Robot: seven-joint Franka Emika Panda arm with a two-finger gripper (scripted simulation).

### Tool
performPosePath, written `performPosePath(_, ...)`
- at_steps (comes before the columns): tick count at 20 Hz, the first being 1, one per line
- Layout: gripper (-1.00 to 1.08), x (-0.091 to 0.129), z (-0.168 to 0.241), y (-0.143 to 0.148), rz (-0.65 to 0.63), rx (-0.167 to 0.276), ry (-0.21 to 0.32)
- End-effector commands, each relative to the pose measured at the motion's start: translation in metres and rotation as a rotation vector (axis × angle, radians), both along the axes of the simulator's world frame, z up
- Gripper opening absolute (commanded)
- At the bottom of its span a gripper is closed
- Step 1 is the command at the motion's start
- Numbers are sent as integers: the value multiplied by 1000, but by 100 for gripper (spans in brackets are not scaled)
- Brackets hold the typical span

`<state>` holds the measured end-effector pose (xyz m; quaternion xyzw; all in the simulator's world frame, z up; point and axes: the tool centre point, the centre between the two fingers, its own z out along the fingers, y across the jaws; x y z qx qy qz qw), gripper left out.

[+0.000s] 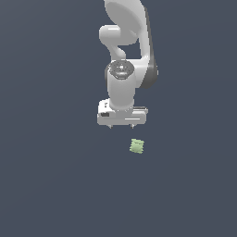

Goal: Pick up the object and move it to a goal position.

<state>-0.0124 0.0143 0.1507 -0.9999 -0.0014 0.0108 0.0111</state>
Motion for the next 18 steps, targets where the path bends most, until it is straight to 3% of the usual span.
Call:
performPosePath(1,100,0,0,0,0,0,0)
performPosePath(10,100,-11,-16,2,56,-25,39)
performPosePath(18,100,-9,-18,5,43,-26,37)
